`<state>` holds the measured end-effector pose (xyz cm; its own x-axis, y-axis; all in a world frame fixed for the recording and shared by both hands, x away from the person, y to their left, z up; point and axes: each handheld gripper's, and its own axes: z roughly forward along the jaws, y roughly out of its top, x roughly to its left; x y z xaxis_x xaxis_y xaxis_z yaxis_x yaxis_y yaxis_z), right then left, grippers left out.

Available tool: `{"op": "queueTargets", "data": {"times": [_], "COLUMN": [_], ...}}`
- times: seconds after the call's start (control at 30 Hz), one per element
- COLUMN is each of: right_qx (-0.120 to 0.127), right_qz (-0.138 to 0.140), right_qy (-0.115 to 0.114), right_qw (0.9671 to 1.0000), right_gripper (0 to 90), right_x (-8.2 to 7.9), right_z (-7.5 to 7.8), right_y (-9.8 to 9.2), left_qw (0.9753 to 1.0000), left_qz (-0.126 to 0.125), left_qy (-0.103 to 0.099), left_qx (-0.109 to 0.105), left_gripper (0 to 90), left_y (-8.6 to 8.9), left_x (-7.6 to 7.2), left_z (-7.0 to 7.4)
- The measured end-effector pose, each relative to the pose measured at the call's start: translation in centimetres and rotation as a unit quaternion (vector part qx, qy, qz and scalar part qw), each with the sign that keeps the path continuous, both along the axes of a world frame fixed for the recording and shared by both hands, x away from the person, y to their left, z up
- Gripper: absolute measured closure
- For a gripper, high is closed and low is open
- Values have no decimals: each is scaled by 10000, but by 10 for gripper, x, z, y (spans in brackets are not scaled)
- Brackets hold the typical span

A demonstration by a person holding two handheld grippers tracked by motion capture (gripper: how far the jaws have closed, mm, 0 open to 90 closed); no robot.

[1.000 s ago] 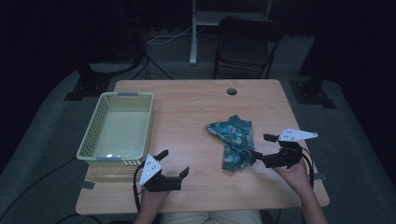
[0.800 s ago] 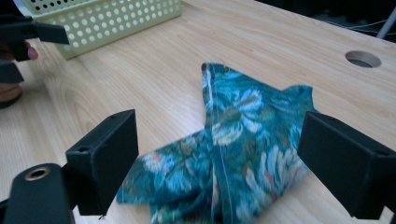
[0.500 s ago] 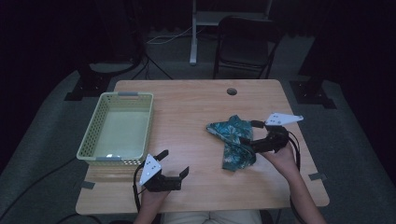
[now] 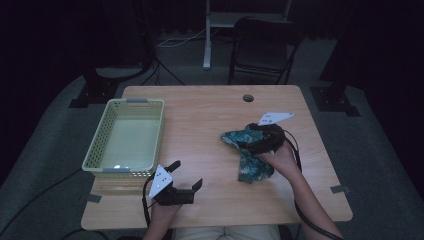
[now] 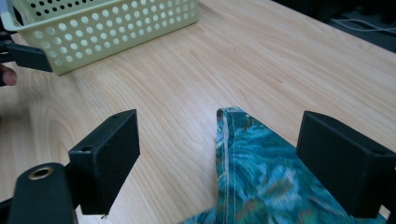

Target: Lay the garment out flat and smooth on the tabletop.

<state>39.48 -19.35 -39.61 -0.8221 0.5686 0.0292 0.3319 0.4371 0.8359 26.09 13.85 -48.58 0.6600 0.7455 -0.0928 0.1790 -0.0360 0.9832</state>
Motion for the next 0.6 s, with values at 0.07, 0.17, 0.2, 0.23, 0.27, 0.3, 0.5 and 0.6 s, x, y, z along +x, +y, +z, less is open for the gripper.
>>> {"op": "queueTargets", "data": {"times": [0.07,0.17,0.2,0.23,0.27,0.3,0.5,0.6], "right_qx": [-82,-209,-256,-286,-279,-278,-485,-641], "right_qz": [2,14,32,37,45,60,67,44], "right_qy": [36,114,132,178,215,250,436,550], "right_qw": [10000,9997,9996,9994,9994,9993,9978,9964], "right_gripper": [128,128,128,128,128,128,128,128], "right_x": [5,13,16,17,19,21,33,40], "right_z": [-2,-7,-9,-11,-13,-15,-27,-34], "right_y": [6,16,19,22,24,26,41,48], "left_qw": [10000,10000,10000,10000,10000,10000,10000,9999], "left_qz": [-3,-9,-10,-10,-14,-14,-23,-104], "left_qy": [0,-4,-5,-5,-9,-8,-2,23], "left_qx": [-3,-2,0,-7,-7,-6,-11,-59], "left_gripper": [12,12,12,12,12,12,12,12], "left_y": [0,0,0,0,0,0,0,0], "left_x": [0,0,0,0,0,0,0,0], "left_z": [0,0,0,0,0,0,0,0]}}
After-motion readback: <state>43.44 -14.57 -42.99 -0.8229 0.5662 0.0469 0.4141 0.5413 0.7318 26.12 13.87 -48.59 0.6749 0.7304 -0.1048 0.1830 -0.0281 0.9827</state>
